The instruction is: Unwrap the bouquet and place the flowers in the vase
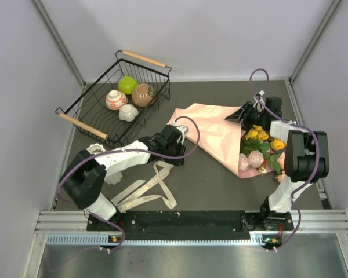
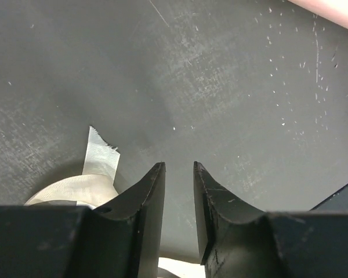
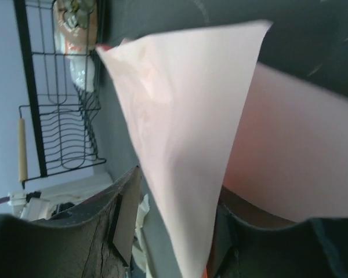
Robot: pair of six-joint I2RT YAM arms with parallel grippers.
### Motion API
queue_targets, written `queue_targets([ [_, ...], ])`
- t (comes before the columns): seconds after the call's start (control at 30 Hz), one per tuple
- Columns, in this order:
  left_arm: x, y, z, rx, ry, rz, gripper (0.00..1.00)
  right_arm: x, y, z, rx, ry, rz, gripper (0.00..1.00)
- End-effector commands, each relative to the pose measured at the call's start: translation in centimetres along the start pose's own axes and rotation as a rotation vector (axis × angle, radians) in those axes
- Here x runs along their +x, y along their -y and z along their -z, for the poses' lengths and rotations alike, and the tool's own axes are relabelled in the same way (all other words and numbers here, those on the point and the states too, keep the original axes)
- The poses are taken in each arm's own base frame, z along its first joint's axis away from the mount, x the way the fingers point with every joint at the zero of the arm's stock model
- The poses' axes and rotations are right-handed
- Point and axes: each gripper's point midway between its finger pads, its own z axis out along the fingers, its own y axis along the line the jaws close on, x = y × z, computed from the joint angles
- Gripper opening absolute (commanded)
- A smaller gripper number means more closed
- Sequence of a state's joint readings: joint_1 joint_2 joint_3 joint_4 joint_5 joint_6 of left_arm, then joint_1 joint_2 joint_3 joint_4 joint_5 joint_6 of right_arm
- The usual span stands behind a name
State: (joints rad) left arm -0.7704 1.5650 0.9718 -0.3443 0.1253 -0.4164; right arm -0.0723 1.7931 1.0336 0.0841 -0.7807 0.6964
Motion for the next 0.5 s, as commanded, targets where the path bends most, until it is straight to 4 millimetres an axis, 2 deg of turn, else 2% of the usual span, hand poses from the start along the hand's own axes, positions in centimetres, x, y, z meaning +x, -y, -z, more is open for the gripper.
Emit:
queue_targets([
  [0.0,-3.6,2.9,2.8,0.069,0.205,-0.042,0.32,1.8,-7.9,2.5,-0.185,0.012,0.128,0.43],
  [0.03,-3.8,3.3,3.7,0.088,0.233,-0.044,0.32,2.0,-9.6,3.8,-0.204,0.034,0.167,0.45],
  [0.07,-4.0,3.7,4.7,0.106,0.260,-0.045,0.36,2.3,-10.0,4.5,-0.207,0.041,0.183,0.47],
  [0.1,-4.4,4.1,6.8,0.131,0.313,-0.045,0.38,4.5,-10.9,4.3,-0.219,-0.004,0.203,0.49],
  [0.13,-4.5,4.3,7.9,0.146,0.337,-0.045,0.39,5.5,-11.1,4.9,-0.200,-0.021,0.222,0.55],
  [0.17,-4.5,4.5,9.0,0.160,0.361,-0.045,0.42,6.5,-12.3,6.0,-0.209,-0.020,0.266,0.59],
  [0.2,-4.6,4.8,11.1,0.183,0.405,-0.045,0.44,7.4,-12.8,6.5,-0.199,-0.029,0.296,0.63],
  [0.23,-4.5,5.0,12.0,0.197,0.419,-0.045,0.46,8.8,-12.1,7.2,-0.160,-0.066,0.311,0.70],
  [0.27,-4.3,5.0,13.0,0.208,0.432,-0.043,0.50,9.3,-13.4,8.6,-0.178,-0.042,0.361,0.74],
  [0.3,-3.9,5.0,14.5,0.220,0.457,-0.040,0.51,10.2,-13.3,9.1,-0.177,-0.048,0.373,0.77],
  [0.33,-3.7,4.9,15.2,0.220,0.469,-0.037,0.52,11.3,-13.6,9.5,-0.192,-0.064,0.380,0.83],
  [0.37,-3.5,4.9,15.9,0.225,0.481,-0.028,0.53,12.2,-14.6,10.6,-0.227,-0.055,0.409,0.86],
  [0.4,-3.5,4.9,17.3,0.239,0.515,-0.026,0.55,13.6,-14.3,10.7,-0.241,-0.088,0.402,0.87],
  [0.47,-3.1,4.7,18.5,0.238,0.531,-0.009,0.56,16.7,-15.2,10.6,-0.281,-0.154,0.436,0.89],
])
